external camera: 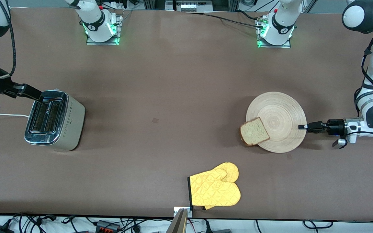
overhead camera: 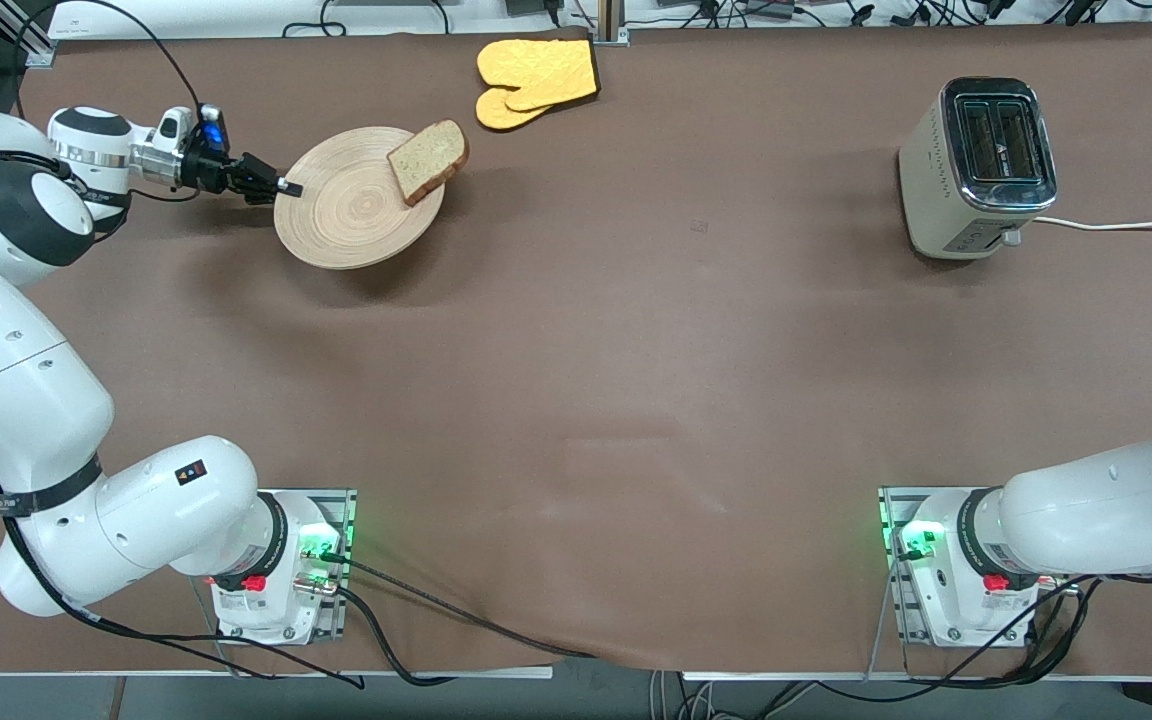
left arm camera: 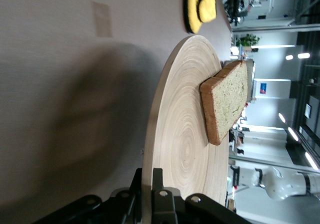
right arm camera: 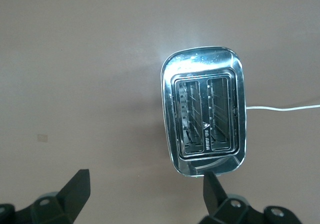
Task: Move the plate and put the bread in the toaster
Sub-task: 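Grip the plate rim with the left gripper and slide it toward the toaster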
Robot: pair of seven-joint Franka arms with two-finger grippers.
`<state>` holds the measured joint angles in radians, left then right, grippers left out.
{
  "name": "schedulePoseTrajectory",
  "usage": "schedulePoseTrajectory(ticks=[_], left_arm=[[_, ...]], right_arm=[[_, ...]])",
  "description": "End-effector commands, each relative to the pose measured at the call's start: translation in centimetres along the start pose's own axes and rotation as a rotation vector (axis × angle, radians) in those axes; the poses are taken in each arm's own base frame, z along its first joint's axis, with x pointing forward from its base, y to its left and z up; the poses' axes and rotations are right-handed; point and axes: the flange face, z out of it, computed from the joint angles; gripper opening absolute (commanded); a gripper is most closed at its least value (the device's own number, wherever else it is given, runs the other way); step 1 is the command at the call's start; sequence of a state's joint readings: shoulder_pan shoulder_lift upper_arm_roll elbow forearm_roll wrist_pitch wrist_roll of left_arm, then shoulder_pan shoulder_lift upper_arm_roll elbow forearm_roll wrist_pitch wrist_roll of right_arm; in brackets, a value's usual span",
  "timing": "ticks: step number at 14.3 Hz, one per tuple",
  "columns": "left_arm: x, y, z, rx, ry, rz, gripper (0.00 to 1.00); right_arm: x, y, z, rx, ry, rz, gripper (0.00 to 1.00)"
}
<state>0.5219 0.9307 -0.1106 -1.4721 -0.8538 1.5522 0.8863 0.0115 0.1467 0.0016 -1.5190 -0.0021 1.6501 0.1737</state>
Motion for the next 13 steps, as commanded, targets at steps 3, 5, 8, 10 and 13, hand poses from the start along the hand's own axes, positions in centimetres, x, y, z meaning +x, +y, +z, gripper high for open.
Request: schedulePoseTrajectory(ticks=[3, 5, 8, 10, 13], left_arm=[[2.2, 3.7, 3.4, -0.091, -0.064, 0.138, 0.01], [2.8, 4.5, 5.0, -0.104, -0.08, 0.209, 0.01], [3.8, 5.9, 7.8, -0.147, -0.086, 0.238, 0.01], [4.9, 7.6, 11.5, -0.187, -0.099, 0.25, 0.01], [5.8, 8.2, 15.3, -0.165, -0.083, 0.242, 0.01]], right_arm=[[0.1, -0.1, -0.4, 0.001, -0.001, -0.015, 1.0], [0.1, -0.1, -0.4, 0.001, -0.001, -0.013, 1.0], [0.1, -0.1, -0.4, 0.001, -0.001, -0.015, 1.0], [0.1, -0.2, -0.4, 0.002, -0.002, -0.015, 1.0], [0.1, -0.2, -0.4, 0.004, -0.002, -0.013, 1.0]])
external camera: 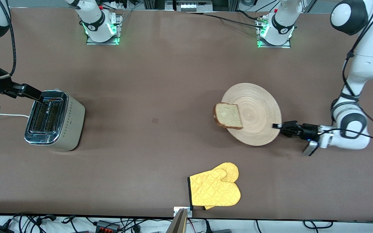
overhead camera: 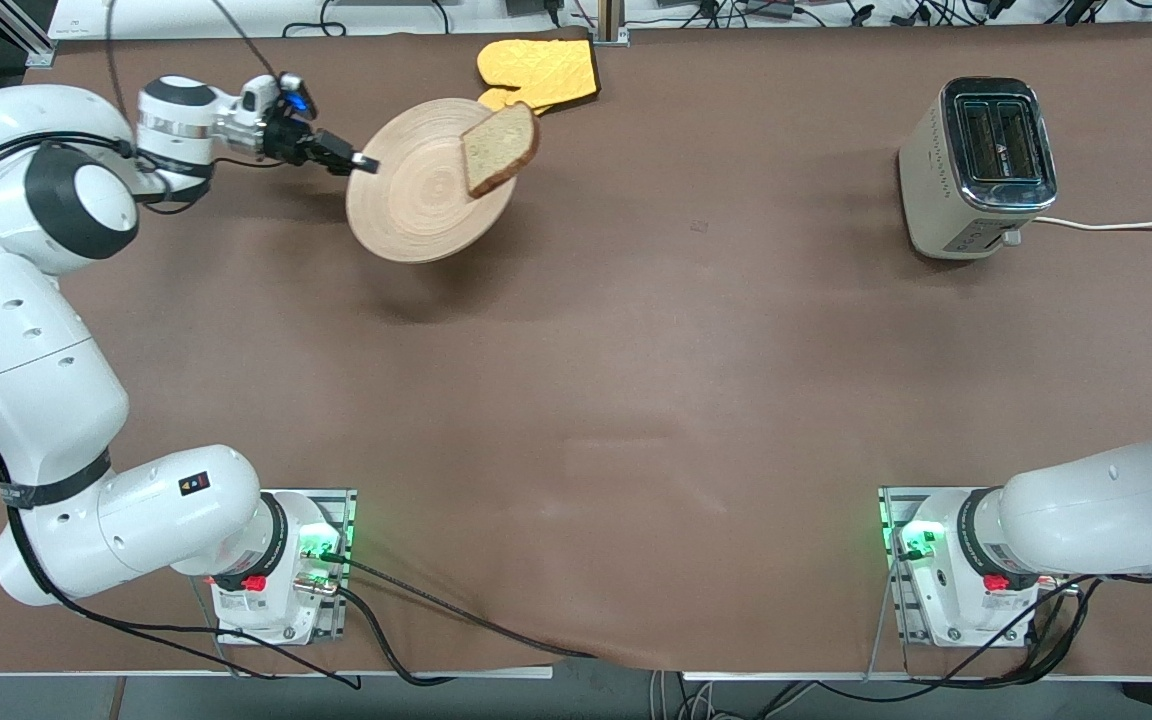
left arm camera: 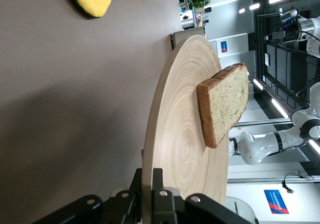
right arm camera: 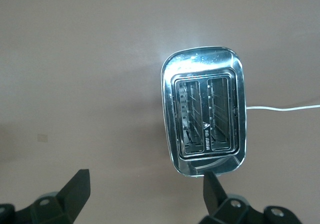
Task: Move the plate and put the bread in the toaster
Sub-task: 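Grip the plate rim with the left gripper and slide it toward the toaster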
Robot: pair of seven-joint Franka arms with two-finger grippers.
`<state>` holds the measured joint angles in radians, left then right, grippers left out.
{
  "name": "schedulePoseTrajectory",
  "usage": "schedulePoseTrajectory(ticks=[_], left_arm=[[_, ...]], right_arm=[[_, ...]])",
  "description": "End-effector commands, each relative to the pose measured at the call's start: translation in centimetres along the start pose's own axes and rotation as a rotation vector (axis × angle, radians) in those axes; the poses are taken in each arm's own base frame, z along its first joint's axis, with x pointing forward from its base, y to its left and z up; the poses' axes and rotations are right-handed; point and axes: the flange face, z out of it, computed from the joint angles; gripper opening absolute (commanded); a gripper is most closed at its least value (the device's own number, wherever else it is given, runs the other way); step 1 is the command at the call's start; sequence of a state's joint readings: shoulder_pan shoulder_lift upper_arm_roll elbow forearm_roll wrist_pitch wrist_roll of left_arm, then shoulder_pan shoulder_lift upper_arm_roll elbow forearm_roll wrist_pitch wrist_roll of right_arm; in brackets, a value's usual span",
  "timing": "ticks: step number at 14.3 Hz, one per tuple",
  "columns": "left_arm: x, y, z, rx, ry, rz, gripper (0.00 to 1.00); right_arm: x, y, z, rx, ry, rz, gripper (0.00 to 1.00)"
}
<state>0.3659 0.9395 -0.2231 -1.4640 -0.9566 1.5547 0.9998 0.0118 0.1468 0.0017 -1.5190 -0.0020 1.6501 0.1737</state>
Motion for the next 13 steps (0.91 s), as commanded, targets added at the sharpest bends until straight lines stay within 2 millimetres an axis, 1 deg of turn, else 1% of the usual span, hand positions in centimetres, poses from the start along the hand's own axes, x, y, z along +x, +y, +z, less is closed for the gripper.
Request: schedulePoseTrajectory(ticks=[1, 3, 4, 5, 7, 8, 13], left_arm=[[0.9, 0.2, 3.1, 0.002, 0.021, 0.011, 0.01], [0.9, -0.2, 5.5, -0.007, 0.051, -0.012, 0.01], [1.0, -0.3, 7.4, -0.016, 0.071, -0.028, 0.01], [1.0, -0.2, 8.7, -0.006, 0.089, -0.038, 0.01], [1.2, 0.2, 11.9, 0.006, 0.115, -0.046, 0.01], [1.4, 0.2, 13.1, 0.025, 0.126, -0.049, 0.01], [2.0, 2.6, 21.4, 0.059, 0.183, -0.043, 0.01]], right_arm=[[0.1, -0.1, -0.5, 0.002, 0.0, -0.011, 1.0], [0.1, -0.2, -0.4, 0.004, -0.002, -0.013, 1.0], [0.1, -0.2, -0.3, 0.003, -0.003, -0.013, 1.0], [0.1, -0.1, -0.5, 0.004, 0.0, -0.011, 1.0], [0.1, -0.1, -0.4, 0.004, -0.002, -0.013, 1.0], [0.1, -0.3, -0.5, 0.006, -0.001, -0.014, 1.0], [0.1, -0.3, -0.5, 0.006, -0.001, -0.014, 1.0]])
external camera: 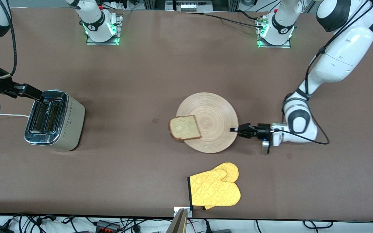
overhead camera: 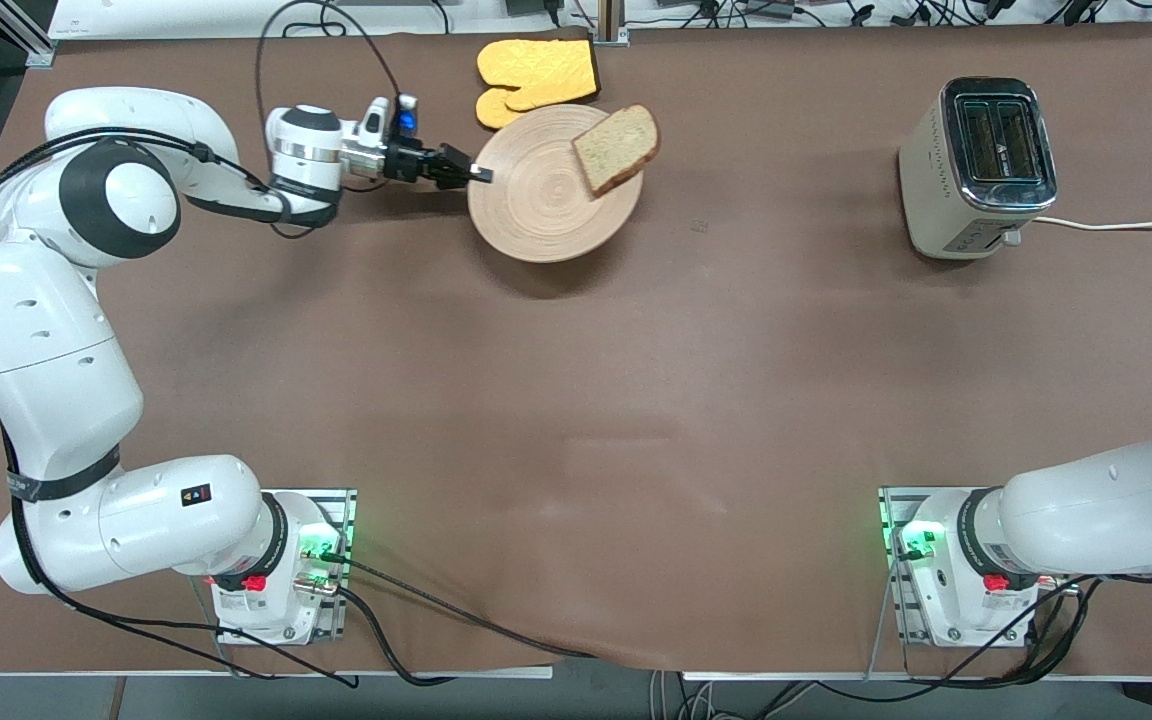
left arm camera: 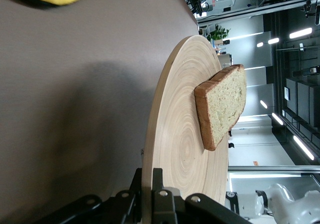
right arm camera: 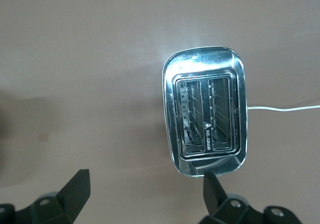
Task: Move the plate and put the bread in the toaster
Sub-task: 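Grip the plate rim with the left gripper and slide it toward the toaster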
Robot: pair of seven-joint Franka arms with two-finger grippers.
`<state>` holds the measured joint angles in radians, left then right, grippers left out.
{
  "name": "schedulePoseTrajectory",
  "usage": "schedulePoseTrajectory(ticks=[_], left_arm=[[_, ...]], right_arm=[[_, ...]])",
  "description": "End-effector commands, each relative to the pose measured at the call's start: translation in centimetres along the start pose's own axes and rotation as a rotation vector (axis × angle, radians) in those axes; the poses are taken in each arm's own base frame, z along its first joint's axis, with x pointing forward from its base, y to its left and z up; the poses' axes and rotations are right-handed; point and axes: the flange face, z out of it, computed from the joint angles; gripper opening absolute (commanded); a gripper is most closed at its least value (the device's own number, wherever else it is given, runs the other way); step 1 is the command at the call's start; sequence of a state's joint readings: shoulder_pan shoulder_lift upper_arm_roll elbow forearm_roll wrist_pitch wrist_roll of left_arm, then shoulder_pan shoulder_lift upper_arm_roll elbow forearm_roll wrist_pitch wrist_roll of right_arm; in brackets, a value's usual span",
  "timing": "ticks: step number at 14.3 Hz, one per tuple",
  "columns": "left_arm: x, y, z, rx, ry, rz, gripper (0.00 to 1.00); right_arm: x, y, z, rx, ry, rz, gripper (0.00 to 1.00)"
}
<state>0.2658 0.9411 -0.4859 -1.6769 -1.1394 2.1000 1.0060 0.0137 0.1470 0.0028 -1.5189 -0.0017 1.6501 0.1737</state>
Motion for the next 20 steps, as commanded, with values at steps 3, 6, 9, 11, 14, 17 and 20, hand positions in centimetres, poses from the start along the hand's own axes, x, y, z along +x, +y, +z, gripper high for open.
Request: schedulePoseTrajectory(ticks=[3, 6, 9, 11, 14, 17, 20], left_arm=[[-1.6, 3.7, 7.1, 0.011, 0.004, 0.029, 0.01], [-3.4, 5.1, 13.2, 0.067, -0.012, 0.024, 0.01], [-5.1, 6.6, 18.0, 0.078, 0.0, 0.014, 0.01], [-6.5, 6.4, 20.5, 0.105, 0.022, 0.034, 0.01], [-7.3, 6.5, 21.6, 0.09, 0.043, 0.036, 0.01], [-7.7, 6.1, 21.9, 0.092, 0.037, 0.024, 0.46], [-7.4, 6.0, 21.4, 0.1, 0.039, 0.037, 0.99]], right_arm=[[0.2, -0.1, -0.4, 0.011, 0.005, -0.009, 1.0], [0.1, -0.2, -0.4, 0.011, 0.003, -0.008, 1.0], [0.4, 0.0, 0.3, 0.007, -0.015, -0.006, 1.0], [0.6, -0.2, 1.0, 0.003, -0.03, -0.017, 1.0], [0.1, -0.2, 1.4, -0.001, -0.072, -0.009, 1.0], [-0.8, -4.0, 2.1, 0.048, -0.111, -0.041, 1.0], [-1.1, -6.6, 3.1, 0.132, -0.15, -0.063, 1.0]])
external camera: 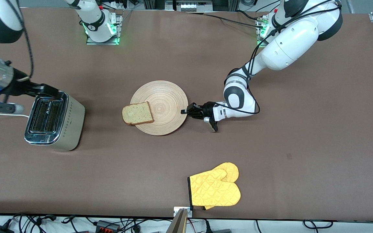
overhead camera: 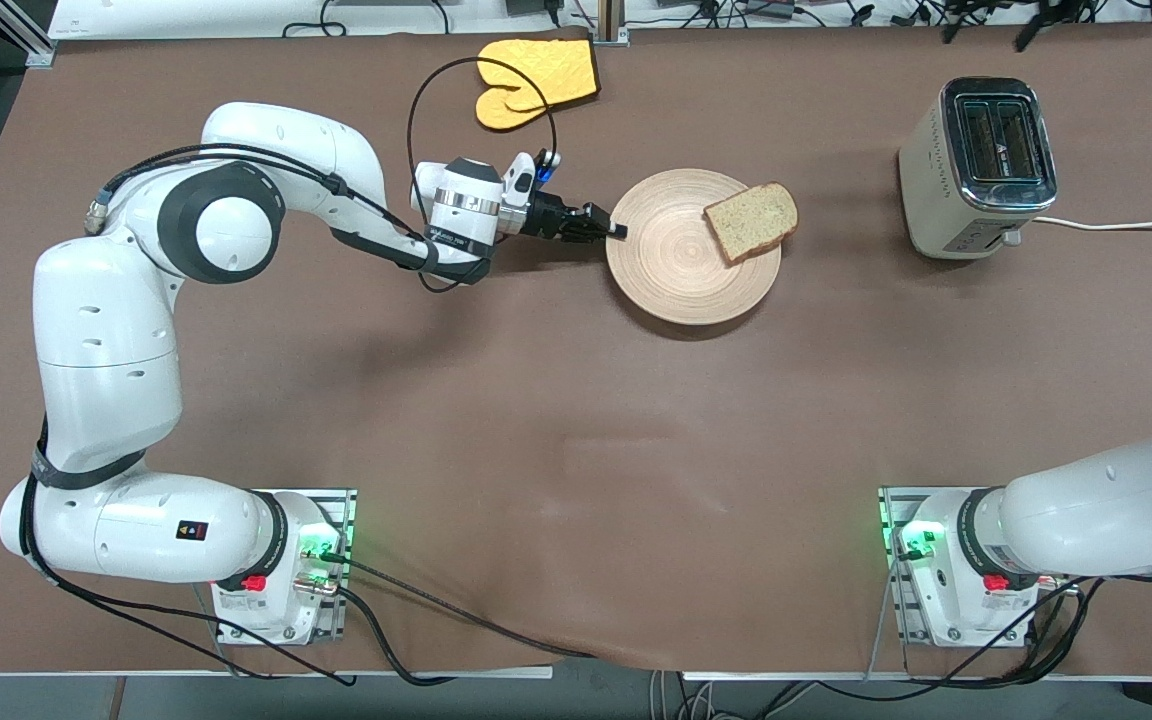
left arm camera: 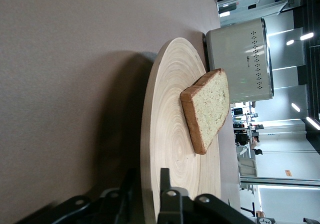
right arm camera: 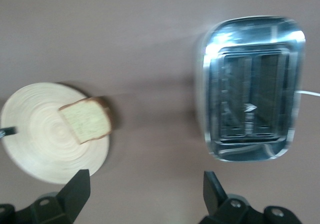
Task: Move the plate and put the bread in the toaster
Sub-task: 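Release the plate with the left gripper while the right gripper reaches the bread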
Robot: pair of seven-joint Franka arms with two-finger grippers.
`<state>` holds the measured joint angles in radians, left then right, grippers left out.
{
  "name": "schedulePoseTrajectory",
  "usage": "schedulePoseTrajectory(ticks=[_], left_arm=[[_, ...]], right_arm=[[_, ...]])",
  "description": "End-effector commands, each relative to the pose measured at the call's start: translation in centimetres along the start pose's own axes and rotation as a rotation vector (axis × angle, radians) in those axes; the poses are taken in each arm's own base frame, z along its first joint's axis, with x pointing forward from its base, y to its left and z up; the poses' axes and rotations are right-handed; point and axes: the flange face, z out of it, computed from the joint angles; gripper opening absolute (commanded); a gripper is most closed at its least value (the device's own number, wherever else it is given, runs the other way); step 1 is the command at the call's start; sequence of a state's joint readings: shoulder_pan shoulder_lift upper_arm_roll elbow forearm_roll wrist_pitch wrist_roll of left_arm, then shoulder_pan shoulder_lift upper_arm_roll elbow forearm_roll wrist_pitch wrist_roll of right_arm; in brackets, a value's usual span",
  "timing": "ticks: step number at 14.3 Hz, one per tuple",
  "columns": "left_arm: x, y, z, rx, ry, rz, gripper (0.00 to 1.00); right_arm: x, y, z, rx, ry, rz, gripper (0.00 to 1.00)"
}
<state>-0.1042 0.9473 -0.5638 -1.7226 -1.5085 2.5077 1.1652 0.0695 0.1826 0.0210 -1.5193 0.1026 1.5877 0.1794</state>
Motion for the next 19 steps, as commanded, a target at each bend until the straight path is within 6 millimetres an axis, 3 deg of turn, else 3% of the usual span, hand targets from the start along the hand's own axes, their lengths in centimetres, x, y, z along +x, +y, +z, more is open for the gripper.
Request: schedulePoseTrajectory(ticks=[1, 3, 6, 9, 11, 13, 15, 19], left_arm=[[0.9, 0.0, -1.0, -0.006, 0.028, 0.029, 1.0], [1.9, 0.8, -2.3, -0.001, 0.045, 0.045, 1.0], [3.9, 0.2, -5.3, 0.024, 0.037, 0.111, 1.0], [6.6, -0.6, -10.2, -0.003, -0.011, 0.21, 1.0], [8.4, -1.5, -14.7, -0.008, -0.076, 0.255, 1.0], [11.0, -1.0, -19.7, 0.038, -0.169, 0.323, 1.0], [13.0, -0.4, -24.1, 0.104, -0.281, 0.359, 1.0], [15.9, 4.3, -30.3, 0.327, -0.498, 0.367, 1.0]], right_arm=[[0.0, -1.6, 1.0, 0.084, -0.048, 0.004, 1.0], [0.3, -1.8, 1.7, 0.119, -0.071, 0.062, 1.0], [1.0, -2.8, 3.0, 0.221, -0.11, 0.082, 1.0], [3.4, -3.6, 8.3, 0.237, -0.151, 0.098, 1.0], [4.1, -4.5, 11.2, 0.233, -0.157, 0.103, 1.0], [4.3, -4.7, 14.4, 0.229, -0.139, 0.119, 1.0], [3.6, -6.5, 17.5, 0.225, -0.075, 0.104, 1.0], [1.8, -7.8, 21.1, 0.211, -0.017, 0.054, 1.0]])
